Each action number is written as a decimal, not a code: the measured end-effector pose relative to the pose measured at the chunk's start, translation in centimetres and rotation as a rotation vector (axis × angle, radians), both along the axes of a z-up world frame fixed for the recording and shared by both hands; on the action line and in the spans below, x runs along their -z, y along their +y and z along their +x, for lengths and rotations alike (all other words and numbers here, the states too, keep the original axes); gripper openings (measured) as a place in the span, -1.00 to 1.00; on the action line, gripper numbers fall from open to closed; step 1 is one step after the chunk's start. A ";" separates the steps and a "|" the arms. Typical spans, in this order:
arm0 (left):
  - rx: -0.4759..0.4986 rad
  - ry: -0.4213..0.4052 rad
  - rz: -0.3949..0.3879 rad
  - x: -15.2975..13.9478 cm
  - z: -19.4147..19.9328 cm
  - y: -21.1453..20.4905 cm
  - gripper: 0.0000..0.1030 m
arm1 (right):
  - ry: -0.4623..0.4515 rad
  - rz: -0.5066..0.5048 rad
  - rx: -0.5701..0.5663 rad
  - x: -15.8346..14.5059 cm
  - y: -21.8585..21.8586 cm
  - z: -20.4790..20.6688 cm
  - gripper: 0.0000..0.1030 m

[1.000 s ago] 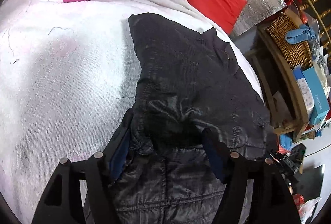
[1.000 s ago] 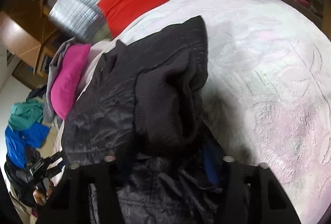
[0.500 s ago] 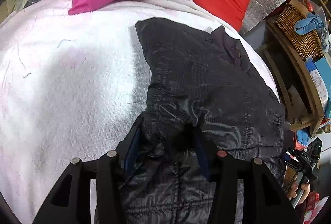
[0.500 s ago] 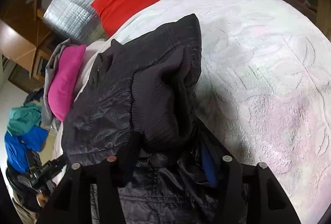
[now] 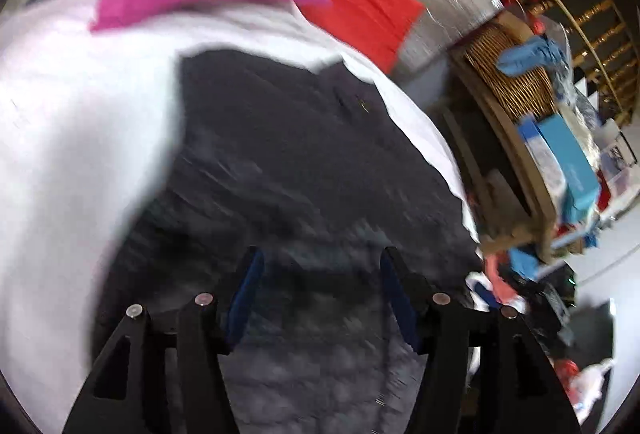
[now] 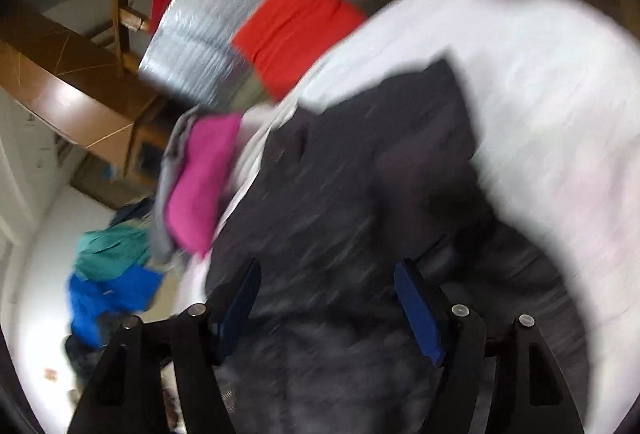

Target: Fold large clothes

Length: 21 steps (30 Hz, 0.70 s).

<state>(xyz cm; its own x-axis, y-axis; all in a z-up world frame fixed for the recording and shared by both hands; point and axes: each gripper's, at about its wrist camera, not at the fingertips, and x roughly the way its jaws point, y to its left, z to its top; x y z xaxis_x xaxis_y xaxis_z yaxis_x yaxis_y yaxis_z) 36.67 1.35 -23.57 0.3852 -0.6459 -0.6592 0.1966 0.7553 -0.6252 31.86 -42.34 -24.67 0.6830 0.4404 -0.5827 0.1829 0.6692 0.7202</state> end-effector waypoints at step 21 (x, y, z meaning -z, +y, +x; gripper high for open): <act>-0.209 0.088 0.125 4.7 3.5 -2.5 0.34 | 0.103 -0.068 0.144 4.8 2.4 4.3 -0.35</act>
<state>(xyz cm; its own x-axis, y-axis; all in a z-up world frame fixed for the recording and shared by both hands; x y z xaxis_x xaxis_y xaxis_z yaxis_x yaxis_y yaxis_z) 40.12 -1.19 -28.30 0.4388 -0.4697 -0.7661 -0.0229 0.8464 -0.5321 36.15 -39.97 -29.50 0.6712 0.2994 -0.6782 0.3508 0.6776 0.6463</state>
